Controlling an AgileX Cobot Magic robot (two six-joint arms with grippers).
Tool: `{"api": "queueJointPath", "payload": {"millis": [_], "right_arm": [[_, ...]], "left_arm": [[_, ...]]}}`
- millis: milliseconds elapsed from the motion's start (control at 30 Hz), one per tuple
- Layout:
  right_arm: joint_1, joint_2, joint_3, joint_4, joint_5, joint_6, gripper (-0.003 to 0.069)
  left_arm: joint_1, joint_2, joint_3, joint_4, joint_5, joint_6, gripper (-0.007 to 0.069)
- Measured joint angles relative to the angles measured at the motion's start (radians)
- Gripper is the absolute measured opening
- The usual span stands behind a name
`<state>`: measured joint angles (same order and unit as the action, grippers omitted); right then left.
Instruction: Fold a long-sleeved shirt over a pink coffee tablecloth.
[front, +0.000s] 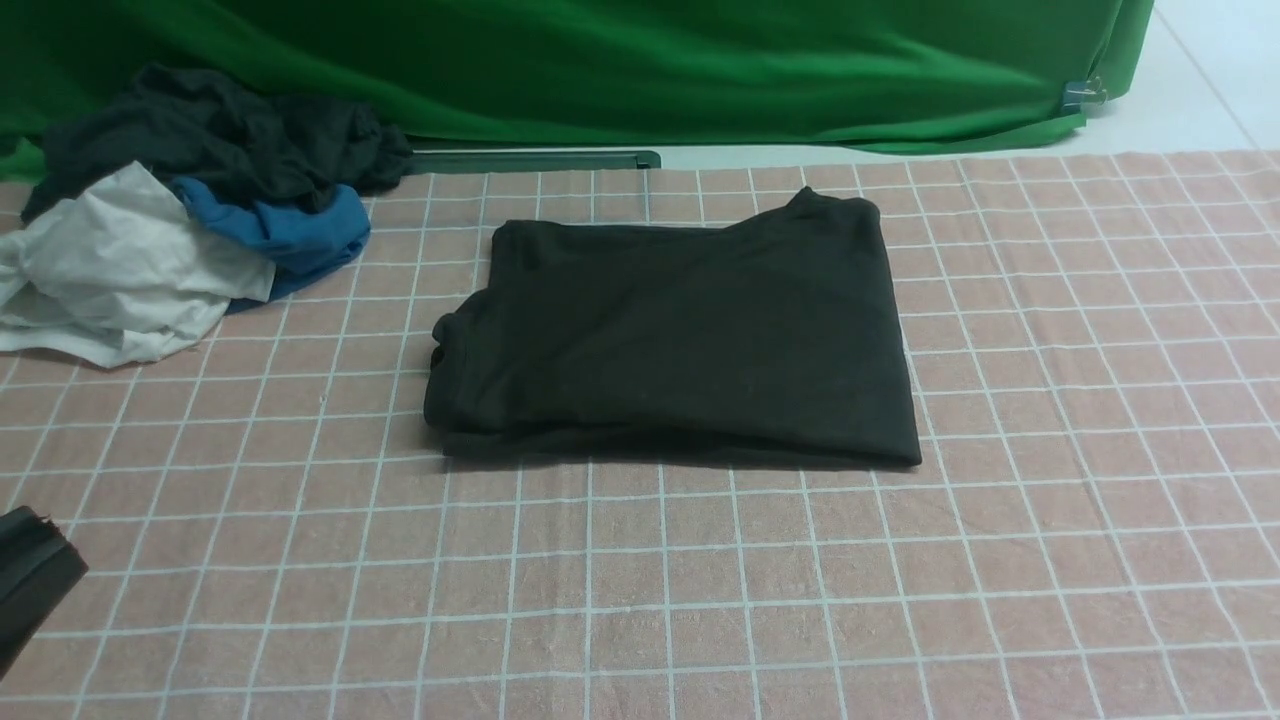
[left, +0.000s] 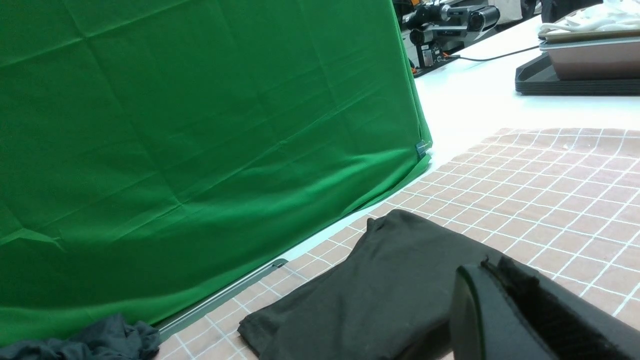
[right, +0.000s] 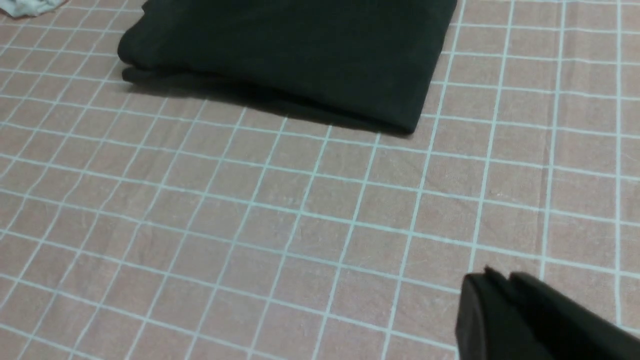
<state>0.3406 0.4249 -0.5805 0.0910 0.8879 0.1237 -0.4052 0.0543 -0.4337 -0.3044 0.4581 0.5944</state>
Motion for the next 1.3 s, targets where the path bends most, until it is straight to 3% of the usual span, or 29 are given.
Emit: {"api": "queueJointPath", "payload": {"millis": [567,800,1000,1300], "right_arm": [[-0.012,-0.094,0.003,-0.011,-0.054,-0.024,0.0078],[-0.015,-0.1,0.038,-0.011,-0.217,-0.113,0.0087],[-0.118,-0.103,0.203,-0.011,-0.461,-0.206,0.0093],[-0.281,-0.235,0.449,-0.011,-0.555,-0.217,0.0018]], "left_arm": [[-0.001,0.0,0.0,0.0,0.003,0.0,0.0017],[-0.001,0.0,0.0,0.0,0.003,0.0,0.0017],[-0.001,0.0,0.0,0.0,0.003,0.0,0.0017],[-0.001,0.0,0.0,0.0,0.004,0.0,0.0017]]}}
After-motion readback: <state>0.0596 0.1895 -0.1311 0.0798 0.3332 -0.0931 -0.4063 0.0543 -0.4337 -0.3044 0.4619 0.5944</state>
